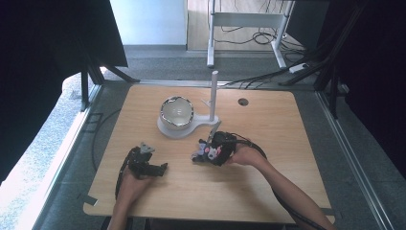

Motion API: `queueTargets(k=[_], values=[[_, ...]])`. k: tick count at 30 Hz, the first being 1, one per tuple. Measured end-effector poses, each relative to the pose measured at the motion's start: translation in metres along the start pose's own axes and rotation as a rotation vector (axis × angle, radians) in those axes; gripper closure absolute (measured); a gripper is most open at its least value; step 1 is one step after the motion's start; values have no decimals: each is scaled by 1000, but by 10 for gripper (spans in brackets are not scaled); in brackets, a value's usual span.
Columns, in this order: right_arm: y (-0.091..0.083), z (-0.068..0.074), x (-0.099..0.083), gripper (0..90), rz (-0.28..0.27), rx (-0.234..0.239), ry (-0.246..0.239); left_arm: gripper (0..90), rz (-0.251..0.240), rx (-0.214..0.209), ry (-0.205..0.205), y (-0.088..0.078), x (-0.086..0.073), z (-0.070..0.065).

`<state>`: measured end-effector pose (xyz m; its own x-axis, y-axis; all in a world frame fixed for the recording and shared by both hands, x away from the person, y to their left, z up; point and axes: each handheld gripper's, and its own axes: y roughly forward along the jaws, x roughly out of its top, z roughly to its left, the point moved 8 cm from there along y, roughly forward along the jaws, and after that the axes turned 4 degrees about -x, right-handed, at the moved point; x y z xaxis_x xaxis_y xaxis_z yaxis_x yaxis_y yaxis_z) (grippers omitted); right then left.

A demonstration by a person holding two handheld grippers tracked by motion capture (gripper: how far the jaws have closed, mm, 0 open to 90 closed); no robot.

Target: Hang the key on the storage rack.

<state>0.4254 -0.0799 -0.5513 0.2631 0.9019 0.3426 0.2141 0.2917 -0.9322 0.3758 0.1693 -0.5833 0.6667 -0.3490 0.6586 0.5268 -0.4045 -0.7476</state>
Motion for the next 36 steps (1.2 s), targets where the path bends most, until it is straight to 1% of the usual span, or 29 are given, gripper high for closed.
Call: queueTargets(k=[1, 3, 4, 5, 9, 11, 14, 17, 20, 22, 27, 29, 32, 34, 35, 36], values=[[1, 1, 0, 215, 7, 2, -2, 0, 0, 0, 0, 0, 0, 0], [3, 1, 1, 264, 24, 6, -28, 0, 0, 0, 0, 0, 0, 0], [4, 2, 1, 293, 31, 11, -30, 0, 0, 0, 0, 0, 0, 0], [4, 3, 1, 303, 34, 15, -28, 0, 0, 0, 0, 0, 0, 0], [2, 3, 1, 348, 56, 3, -42, 0, -1, 0, 0, 0, 0, 0], [1, 4, 1, 363, 66, 4, -42, 0, -1, 1, 0, 0, 0, 0], [-2, 4, 1, 372, 69, 17, -43, 0, 0, 0, 1, 0, 0, 0], [-9, 4, 3, 373, 49, 40, -41, 0, -1, 0, 5, 0, 0, 0], [-17, 3, 4, 373, 41, 53, -37, 0, 0, 0, 5, 0, 0, 0], [-21, 1, 3, 373, 41, 51, -46, 0, -1, 0, 5, 0, 0, 0], [-32, -2, 0, 374, 46, 60, -47, 0, -1, 0, 5, 0, 0, 0], [-37, -4, -2, 374, 46, 68, -41, 0, -1, 1, 5, 0, 0, 0], [-44, -8, -4, 374, 51, 64, -38, 0, -3, 1, 3, 0, 0, 0], [-49, -11, -5, 374, 46, 65, -22, 0, -3, 1, 2, 0, 0, 0], [-55, -15, -5, 374, 41, 62, -13, 0, -3, 1, 2, 0, 0, 0], [-55, -15, -5, 374, 41, 62, -13, 0, -3, 1, 3, 0, 0, 0]])
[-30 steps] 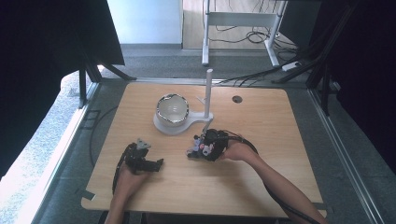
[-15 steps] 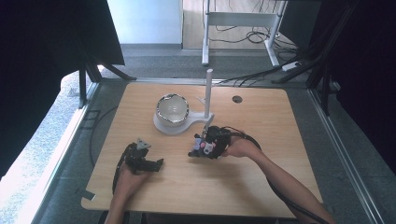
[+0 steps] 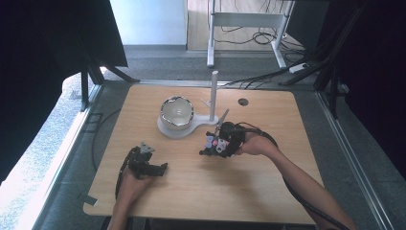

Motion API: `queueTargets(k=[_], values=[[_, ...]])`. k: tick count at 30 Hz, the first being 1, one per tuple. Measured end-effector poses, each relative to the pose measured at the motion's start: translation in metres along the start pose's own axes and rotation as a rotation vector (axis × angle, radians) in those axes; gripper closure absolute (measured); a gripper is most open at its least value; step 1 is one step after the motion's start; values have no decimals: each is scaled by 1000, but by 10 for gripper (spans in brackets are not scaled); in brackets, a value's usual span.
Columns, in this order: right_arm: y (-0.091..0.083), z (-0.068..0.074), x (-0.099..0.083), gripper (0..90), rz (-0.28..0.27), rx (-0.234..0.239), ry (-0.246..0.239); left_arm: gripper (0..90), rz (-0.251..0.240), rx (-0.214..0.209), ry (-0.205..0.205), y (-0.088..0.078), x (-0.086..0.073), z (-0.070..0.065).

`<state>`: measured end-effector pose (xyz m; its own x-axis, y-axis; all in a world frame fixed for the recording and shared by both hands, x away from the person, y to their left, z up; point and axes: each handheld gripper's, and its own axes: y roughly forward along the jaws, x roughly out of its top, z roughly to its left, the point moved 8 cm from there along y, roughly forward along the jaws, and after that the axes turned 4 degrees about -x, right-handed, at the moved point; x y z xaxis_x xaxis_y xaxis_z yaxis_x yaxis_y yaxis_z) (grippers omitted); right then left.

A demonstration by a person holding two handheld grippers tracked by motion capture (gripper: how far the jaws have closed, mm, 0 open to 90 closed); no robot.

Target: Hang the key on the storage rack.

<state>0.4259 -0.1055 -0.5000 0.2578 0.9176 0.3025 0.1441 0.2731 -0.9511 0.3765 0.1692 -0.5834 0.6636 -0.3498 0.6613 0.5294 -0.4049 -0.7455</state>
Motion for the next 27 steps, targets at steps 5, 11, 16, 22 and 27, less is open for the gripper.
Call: queueTargets(k=[5, 11, 16, 22, 27], values=[[-16, -9, -2, 374, -16, -6, 33, 0, 0, 0, 0, 0, 0, 0], [-33, -20, -5, 374, -26, -19, 54, 0, 0, 2, 1, 0, 0, 0], [-45, -27, -6, 374, -28, -40, 69, 0, 0, 0, 0, 0, 0, 0], [-58, -37, -8, 374, -27, -57, 84, 0, 1, 0, 1, 0, 0, 0], [-67, -44, -9, 375, -35, -66, 103, 0, 0, 0, 0, 0, 0, 0]])
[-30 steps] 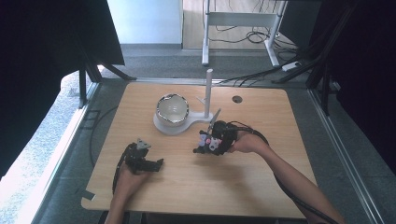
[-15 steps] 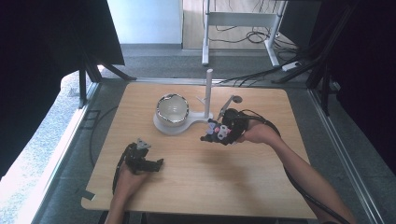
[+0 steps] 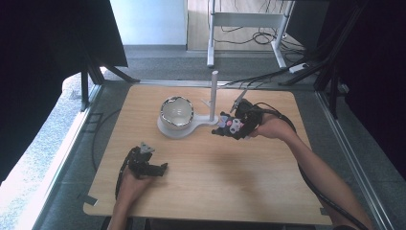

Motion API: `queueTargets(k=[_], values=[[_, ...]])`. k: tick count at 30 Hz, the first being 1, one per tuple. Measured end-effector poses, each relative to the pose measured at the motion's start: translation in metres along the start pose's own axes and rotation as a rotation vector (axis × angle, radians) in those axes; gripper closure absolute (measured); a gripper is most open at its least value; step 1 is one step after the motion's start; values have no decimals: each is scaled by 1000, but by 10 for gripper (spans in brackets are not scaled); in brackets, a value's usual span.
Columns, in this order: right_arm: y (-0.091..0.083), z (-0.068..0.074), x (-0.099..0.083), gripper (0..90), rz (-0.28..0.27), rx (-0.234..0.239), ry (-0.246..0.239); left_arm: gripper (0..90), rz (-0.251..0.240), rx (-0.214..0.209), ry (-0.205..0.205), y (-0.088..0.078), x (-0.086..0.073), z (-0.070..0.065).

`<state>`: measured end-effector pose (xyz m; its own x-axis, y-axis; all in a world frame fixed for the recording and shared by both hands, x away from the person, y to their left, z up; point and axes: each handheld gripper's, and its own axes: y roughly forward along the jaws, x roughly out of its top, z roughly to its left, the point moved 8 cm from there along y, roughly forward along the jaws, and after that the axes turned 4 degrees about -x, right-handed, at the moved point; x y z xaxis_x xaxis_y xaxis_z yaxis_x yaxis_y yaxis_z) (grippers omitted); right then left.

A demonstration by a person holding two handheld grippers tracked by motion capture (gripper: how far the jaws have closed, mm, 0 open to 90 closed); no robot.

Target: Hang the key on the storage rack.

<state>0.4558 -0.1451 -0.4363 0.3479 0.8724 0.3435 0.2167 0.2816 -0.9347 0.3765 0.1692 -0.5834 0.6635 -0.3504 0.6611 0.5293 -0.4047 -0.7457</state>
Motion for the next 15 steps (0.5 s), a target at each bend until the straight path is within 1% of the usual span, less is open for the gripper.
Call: queueTargets(k=[4, 5, 10, 15], values=[[-7, -7, 1, 375, -6, -9, 9, 0, 0, -1, -1, 0, 0, 0], [-9, -9, 1, 375, -7, -9, 4, 0, 2, -2, -1, 0, 0, 0], [-19, -15, 4, 375, -17, -18, 20, 0, 2, -2, 0, 0, 0, 0], [-26, -22, 7, 375, -20, -31, 23, 0, 3, -3, 0, 0, 0, 0]])
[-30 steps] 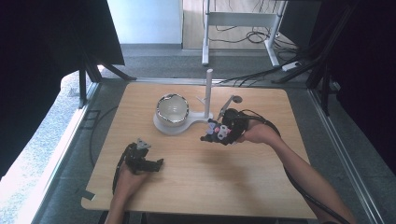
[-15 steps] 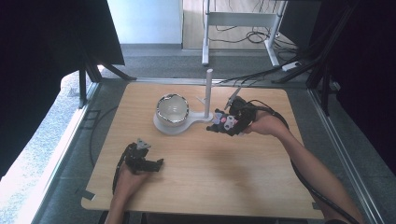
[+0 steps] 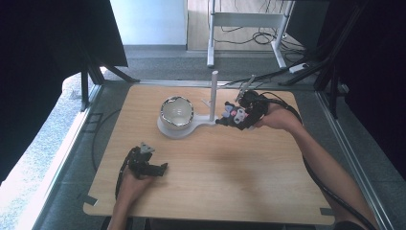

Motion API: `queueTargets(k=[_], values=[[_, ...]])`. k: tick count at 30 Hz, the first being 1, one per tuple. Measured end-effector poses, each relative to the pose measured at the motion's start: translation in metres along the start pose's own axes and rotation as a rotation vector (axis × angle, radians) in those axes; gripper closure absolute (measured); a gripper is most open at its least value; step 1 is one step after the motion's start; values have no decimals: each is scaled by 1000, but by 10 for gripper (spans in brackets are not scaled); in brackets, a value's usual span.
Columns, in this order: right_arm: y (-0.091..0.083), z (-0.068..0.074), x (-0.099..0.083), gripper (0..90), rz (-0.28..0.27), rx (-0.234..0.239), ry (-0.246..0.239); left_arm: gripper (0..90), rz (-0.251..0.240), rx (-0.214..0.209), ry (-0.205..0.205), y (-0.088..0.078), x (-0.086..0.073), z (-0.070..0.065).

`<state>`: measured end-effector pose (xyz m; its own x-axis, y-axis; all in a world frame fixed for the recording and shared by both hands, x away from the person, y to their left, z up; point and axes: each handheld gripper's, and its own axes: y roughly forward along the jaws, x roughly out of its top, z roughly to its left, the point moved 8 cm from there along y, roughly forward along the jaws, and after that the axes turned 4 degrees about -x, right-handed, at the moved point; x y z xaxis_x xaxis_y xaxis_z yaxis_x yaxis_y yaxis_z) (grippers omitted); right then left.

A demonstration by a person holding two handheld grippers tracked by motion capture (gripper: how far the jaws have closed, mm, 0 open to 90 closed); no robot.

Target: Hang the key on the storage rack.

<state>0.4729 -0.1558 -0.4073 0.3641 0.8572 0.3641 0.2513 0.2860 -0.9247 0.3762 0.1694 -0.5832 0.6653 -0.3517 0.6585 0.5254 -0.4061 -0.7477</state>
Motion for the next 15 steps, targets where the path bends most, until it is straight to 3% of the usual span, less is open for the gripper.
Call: queueTargets(k=[15], values=[[-25, -24, 11, 376, -2, -46, 18, 0, 0, 0, 0, 0, 0, 0]])
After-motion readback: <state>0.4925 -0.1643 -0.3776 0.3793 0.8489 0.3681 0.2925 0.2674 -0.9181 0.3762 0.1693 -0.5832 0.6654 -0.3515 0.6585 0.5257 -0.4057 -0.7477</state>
